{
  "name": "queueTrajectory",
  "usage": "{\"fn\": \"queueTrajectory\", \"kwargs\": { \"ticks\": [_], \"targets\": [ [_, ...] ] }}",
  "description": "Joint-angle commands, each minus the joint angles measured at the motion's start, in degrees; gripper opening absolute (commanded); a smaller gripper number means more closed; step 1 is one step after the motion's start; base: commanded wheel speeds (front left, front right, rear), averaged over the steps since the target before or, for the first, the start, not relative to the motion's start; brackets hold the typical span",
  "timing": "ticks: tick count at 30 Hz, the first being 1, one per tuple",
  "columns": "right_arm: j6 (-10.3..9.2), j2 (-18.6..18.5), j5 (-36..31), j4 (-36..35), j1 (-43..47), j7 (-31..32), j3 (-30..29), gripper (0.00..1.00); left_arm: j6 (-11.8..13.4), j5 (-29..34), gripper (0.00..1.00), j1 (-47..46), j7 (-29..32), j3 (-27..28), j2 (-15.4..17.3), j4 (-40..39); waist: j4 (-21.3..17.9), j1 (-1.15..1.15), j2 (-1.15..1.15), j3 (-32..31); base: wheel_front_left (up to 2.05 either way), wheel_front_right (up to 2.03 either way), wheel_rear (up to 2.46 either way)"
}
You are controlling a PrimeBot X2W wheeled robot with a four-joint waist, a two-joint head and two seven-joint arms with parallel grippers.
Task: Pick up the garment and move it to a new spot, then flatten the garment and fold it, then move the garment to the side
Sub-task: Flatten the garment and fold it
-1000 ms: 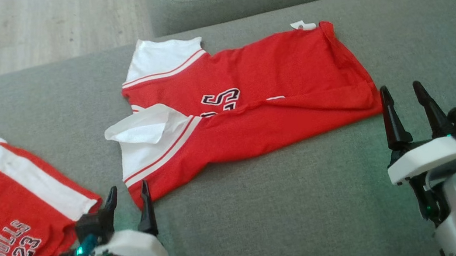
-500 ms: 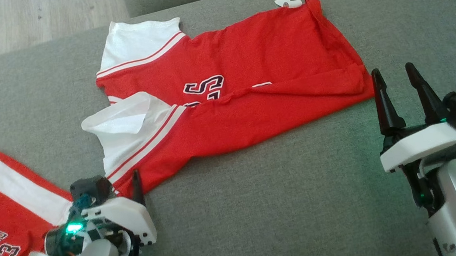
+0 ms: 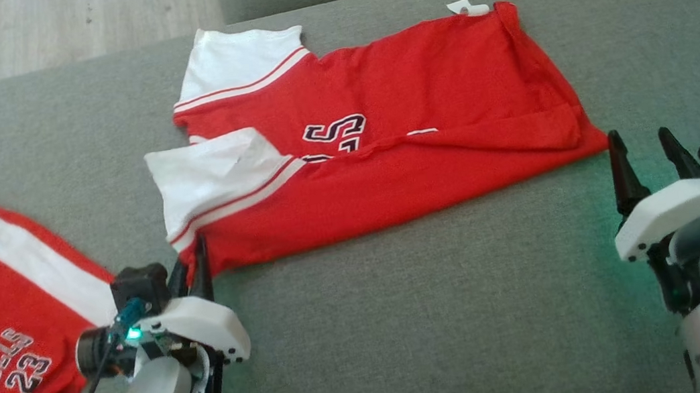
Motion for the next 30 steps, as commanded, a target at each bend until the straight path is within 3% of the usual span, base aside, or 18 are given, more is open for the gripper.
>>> {"fn": "queueTrajectory", "kwargs": {
  "ticks": [1, 19, 20, 21, 22, 30],
  "targets": [
    [0.39, 0.72, -1.27, 0.04, -3.68, 1.28, -0.24, 1.0, 0.54, 0.56, 0.0, -1.73, -1.87, 1.99, 1.56, -2.87, 0.81, 0.0, 0.0, 0.09, 0.0, 0.0, 0.0],
    [0.39, 1.12, -8.59, 23.27, -17.54, 8.29, -9.71, 1.0, -0.31, 2.52, 0.0, -3.14, -3.77, -1.28, 2.03, -12.18, 4.72, 0.0, 0.0, 3.54, 0.0, 0.0, 0.0],
    [0.39, 1.12, -8.73, 24.22, -18.03, 7.97, -9.81, 0.95, -0.32, 2.55, 0.0, -3.1, -3.68, -1.41, 2.09, -12.34, 4.82, 0.0, 0.0, 3.57, 0.0, 0.0, 0.0],
    [0.39, 1.12, -8.69, 25.15, -18.51, 7.58, -9.88, 0.38, -0.31, 2.56, 0.0, -3.04, -3.56, -1.53, 2.17, -12.47, 4.89, 0.0, 0.0, 3.56, 0.0, 0.0, 0.0],
    [0.39, 1.12, -8.7, 25.96, -18.95, 7.03, -9.83, 0.0, -0.28, 2.56, 0.0, -2.95, -3.46, -1.6, 2.27, -12.56, 4.92, 0.0, 0.0, 3.52, 0.0, 0.0, 0.0],
    [0.39, 1.12, -10.84, 28.86, -19.65, 1.88, -10.09, 0.0, 0.28, 2.35, 0.0, -1.2, -3.44, -1.86, 3.17, -11.68, 3.98, 0.0, 0.0, 0.97, 0.0, 0.0, 0.0]
  ]
}}
